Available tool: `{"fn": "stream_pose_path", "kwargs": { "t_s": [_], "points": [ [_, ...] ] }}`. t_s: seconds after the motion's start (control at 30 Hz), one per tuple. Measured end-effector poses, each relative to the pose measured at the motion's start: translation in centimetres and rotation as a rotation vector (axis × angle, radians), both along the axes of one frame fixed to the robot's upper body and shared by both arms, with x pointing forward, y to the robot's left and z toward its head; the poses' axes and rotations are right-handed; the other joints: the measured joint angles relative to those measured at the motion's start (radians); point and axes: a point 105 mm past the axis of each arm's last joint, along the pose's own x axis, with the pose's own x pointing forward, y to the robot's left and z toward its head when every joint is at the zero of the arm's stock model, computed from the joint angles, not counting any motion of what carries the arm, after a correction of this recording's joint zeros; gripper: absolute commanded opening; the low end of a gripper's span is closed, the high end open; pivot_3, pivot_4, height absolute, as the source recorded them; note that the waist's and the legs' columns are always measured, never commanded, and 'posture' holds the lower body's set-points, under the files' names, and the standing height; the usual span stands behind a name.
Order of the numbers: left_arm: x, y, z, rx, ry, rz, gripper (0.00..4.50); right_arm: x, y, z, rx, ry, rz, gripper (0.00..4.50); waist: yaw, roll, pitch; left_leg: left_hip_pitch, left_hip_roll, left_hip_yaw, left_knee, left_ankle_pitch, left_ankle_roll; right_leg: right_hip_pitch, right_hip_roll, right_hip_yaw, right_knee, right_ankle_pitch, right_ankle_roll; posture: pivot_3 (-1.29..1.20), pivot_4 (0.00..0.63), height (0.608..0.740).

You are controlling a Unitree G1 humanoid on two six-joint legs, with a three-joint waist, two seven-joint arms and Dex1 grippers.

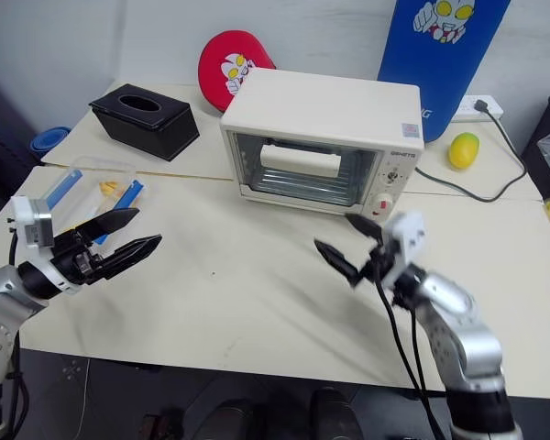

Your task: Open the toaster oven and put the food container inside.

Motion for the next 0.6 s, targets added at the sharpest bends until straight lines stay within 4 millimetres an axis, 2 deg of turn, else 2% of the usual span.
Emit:
{"fn": "stream_pose_path", "kwargs": {
  "t_s": [0.03,0.1,0.2,0.27,0.37,0.6],
  "points": [
    [0.0,-0.3,0.3,-0.006,-0.011,-0.014,4.5,0.8,0.3,1.1,-0.002,-0.02,-0.005,4.45,0.0,0.0,0.0,0.0,0.0,-0.001,0.0,0.0,0.0,0.0,0.0,-0.001,0.0,0.0,0.0,0.0,0.15,0.74],
    [0.1,-0.4,0.3,-0.017,-0.016,-0.015,4.5,2.0,0.5,2.1,-0.014,-0.025,-0.023,4.45,0.006,0.0,0.0,-0.001,0.0,-0.005,-0.001,0.0,-0.001,0.0,0.0,-0.004,0.0,0.0,-0.001,0.0,0.15,0.74],
    [0.1,-0.8,-0.1,-0.035,-0.011,-0.025,4.5,3.3,1.2,1.6,-0.011,0.044,-0.019,4.45,0.004,0.0,0.0,-0.004,-0.001,-0.007,0.0,0.0,0.0,0.0,0.0,-0.005,0.001,0.0,-0.001,0.0,0.15,0.74],
    [0.0,-1.2,-0.6,-0.04,0.002,-0.038,4.5,4.1,0.9,1.7,-0.006,0.065,-0.048,4.45,0.003,0.001,0.001,-0.006,-0.002,-0.007,0.001,0.0,0.0,-0.001,-0.001,-0.005,0.001,0.0,0.0,0.0,0.15,0.74],
    [-0.4,-1.2,-1.3,-0.041,0.02,-0.033,4.5,4.1,1.2,2.4,-0.017,0.064,-0.031,4.45,0.003,0.001,0.001,-0.006,-0.002,-0.009,0.0,0.0,0.0,-0.001,-0.001,-0.007,0.001,0.0,0.0,0.0,0.15,0.74],
    [-0.6,-1.5,-1.1,-0.045,0.005,-0.036,4.5,3.9,1.2,1.7,-0.026,0.089,-0.029,4.45,0.003,0.001,0.001,-0.006,-0.002,-0.009,0.002,0.001,-0.001,0.0,-0.001,-0.007,-0.001,0.0,0.0,0.0,0.15,0.74]
  ]
}}
